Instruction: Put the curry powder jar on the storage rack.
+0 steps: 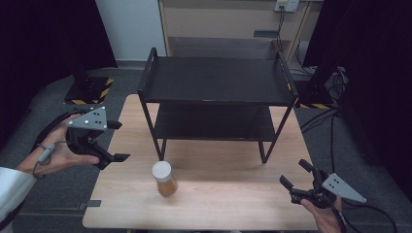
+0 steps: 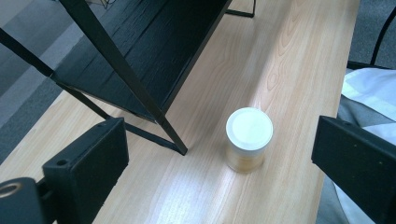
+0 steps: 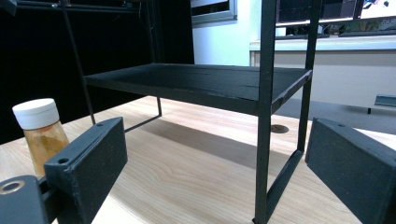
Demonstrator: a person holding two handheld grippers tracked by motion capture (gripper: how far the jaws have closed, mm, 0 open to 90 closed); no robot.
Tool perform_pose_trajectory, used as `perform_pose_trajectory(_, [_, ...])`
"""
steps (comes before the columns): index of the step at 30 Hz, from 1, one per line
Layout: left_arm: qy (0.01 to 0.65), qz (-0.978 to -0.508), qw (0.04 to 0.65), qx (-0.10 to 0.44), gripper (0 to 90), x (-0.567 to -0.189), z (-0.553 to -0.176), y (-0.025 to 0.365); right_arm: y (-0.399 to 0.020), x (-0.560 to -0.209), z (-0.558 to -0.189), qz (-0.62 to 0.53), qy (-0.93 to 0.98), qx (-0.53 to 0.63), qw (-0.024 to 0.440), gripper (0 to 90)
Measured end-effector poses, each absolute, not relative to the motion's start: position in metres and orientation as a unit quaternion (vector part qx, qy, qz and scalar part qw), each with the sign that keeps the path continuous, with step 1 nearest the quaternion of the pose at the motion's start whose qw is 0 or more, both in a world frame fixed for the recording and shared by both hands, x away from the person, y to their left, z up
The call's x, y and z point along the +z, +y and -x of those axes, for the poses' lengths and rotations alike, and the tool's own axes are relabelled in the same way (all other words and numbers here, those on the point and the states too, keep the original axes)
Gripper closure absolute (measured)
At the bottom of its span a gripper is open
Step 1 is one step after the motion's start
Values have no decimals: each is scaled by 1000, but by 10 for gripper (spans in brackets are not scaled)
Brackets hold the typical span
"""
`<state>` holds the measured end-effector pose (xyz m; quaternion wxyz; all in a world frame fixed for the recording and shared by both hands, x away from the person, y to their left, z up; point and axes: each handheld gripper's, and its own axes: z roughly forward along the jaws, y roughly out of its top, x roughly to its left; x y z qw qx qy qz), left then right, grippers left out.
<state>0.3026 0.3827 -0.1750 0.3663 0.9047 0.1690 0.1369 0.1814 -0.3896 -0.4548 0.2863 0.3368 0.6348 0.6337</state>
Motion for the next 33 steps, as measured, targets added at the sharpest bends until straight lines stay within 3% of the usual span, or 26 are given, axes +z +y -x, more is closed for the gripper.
perform_pose_trajectory(14, [161, -912, 353, 134, 28, -171, -306, 372, -390, -455, -181, -338, 633, 634, 287, 55])
perform_pose_trajectory(33, [132, -945, 278, 109, 28, -194, -331, 318, -390, -455, -180, -338, 634, 634, 286, 57])
